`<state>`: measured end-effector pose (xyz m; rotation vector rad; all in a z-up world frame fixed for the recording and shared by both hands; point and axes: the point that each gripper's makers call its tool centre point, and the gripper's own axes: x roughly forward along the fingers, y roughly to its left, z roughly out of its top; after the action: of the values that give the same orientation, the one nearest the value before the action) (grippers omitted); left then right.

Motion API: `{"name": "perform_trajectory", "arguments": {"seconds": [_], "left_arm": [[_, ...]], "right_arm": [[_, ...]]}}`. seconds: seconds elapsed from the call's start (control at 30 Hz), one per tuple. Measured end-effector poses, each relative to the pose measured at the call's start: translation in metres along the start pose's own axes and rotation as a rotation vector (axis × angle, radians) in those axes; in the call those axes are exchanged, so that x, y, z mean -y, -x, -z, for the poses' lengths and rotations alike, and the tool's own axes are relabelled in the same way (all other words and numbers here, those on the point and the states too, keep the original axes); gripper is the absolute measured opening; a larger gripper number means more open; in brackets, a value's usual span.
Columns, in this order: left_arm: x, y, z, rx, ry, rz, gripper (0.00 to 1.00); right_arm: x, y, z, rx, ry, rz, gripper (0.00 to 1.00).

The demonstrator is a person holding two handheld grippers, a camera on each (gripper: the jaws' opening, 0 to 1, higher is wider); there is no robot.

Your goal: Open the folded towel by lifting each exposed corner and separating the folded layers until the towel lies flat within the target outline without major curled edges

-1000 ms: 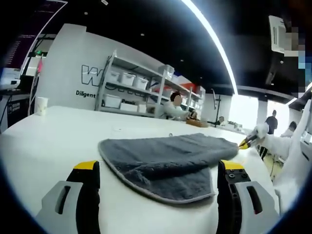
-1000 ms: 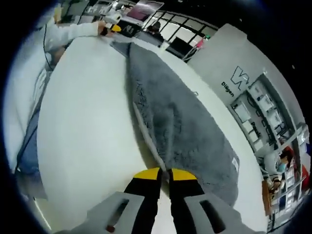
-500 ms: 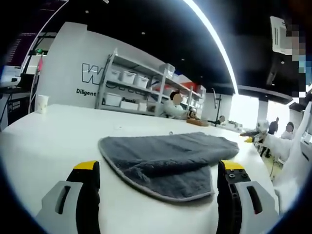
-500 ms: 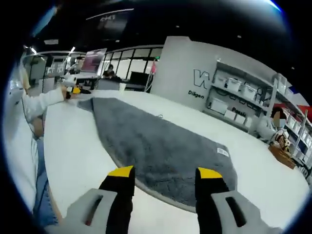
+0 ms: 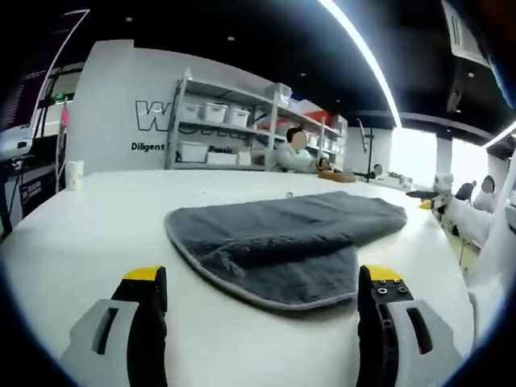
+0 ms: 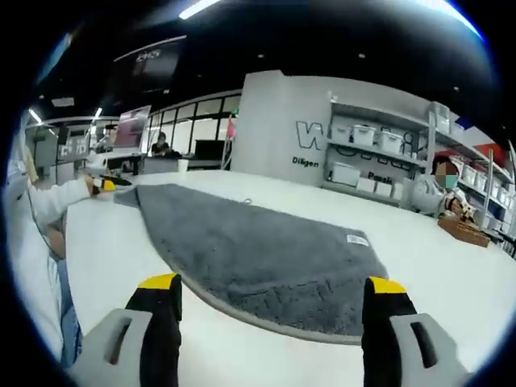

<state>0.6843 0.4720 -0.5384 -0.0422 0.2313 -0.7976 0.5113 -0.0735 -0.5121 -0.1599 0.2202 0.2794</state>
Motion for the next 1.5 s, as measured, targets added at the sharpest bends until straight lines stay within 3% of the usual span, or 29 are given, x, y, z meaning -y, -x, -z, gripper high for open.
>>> {"name": "perform_trajectory", "arguments": {"seconds": [0.1, 0.27, 0.33, 0.47, 0.53, 0.6, 0.7, 0.9, 1.0, 1.1, 1.2, 1.37, 1.5], "left_arm": [[0.012, 0.009, -0.002, 0.032, 0.007, -0.024, 0.96], [0.036, 0.019, 0.005, 0.027, 0.011, -0.07, 0.91], [0.042, 0.024, 0.002, 0.063, -0.005, -0.131, 0.86], [0.043, 0.032, 0.006, 0.072, 0.02, -0.259, 0.73], [0.04, 0.036, 0.012, 0.046, 0.034, -0.332, 0.7], [0.042, 0.033, 0.02, 0.008, 0.067, -0.359, 0.7], [0.052, 0.028, 0.024, -0.02, 0.07, -0.365, 0.61], [0.07, 0.015, 0.032, -0.057, 0.088, -0.359, 0.34], [0.066, 0.012, 0.032, -0.058, 0.089, -0.384, 0.33], [0.058, 0.009, 0.028, -0.031, 0.16, -0.392, 0.31], [0.053, 0.006, 0.027, -0.025, 0.184, -0.39, 0.23], [0.053, 0.004, 0.026, -0.021, 0.219, -0.332, 0.02], [0.048, 0.012, 0.022, 0.011, 0.27, -0.309, 0.02]], "right_arm": [[-0.001, 0.003, 0.005, 0.011, -0.021, -0.007, 0.99], [0.002, 0.009, 0.013, -0.001, -0.05, 0.017, 0.99], [0.004, 0.011, 0.012, 0.006, -0.06, 0.031, 0.99], [0.006, 0.014, 0.006, 0.034, -0.067, 0.046, 0.99], [0.005, 0.015, 0.004, 0.046, -0.065, 0.048, 0.99], [0.003, 0.015, 0.003, 0.06, -0.07, 0.036, 0.99], [-0.002, 0.015, 0.005, 0.052, -0.075, 0.012, 0.99], [-0.008, 0.019, 0.0, 0.078, -0.082, -0.008, 0.99], [-0.01, 0.02, -0.003, 0.085, -0.074, -0.015, 0.99], [-0.011, 0.022, -0.006, 0.091, -0.072, -0.022, 0.99], [-0.011, 0.024, -0.008, 0.101, -0.074, -0.02, 0.99], [-0.01, 0.024, -0.005, 0.094, -0.078, -0.018, 0.99], [-0.009, 0.024, -0.003, 0.08, -0.074, -0.013, 0.98]]}}
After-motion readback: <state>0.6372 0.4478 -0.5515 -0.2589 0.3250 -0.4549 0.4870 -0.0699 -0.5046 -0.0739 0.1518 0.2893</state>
